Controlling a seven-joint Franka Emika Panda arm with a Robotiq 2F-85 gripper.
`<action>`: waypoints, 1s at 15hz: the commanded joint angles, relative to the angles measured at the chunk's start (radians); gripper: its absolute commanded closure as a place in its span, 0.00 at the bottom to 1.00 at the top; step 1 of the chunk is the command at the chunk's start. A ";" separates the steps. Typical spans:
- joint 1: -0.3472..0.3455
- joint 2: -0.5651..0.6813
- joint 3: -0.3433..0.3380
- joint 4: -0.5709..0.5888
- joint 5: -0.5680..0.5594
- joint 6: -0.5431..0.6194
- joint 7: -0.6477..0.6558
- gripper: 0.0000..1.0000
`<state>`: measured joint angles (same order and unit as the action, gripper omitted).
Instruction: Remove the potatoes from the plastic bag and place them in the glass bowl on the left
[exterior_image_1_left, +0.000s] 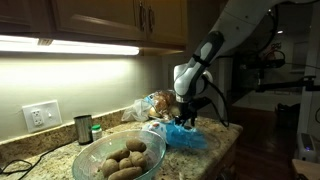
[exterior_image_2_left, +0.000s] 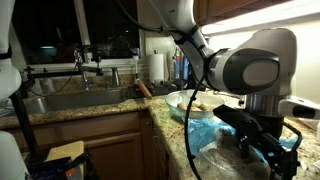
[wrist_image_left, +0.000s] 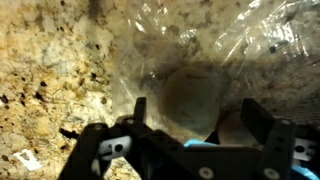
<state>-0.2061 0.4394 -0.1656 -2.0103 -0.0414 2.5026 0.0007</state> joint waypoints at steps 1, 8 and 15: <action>-0.018 0.012 0.002 0.008 0.020 0.011 -0.026 0.30; -0.022 0.016 0.004 0.008 0.029 0.010 -0.030 0.68; 0.004 -0.062 -0.002 -0.072 0.005 -0.015 -0.016 0.68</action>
<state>-0.2112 0.4492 -0.1657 -2.0082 -0.0314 2.5005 -0.0012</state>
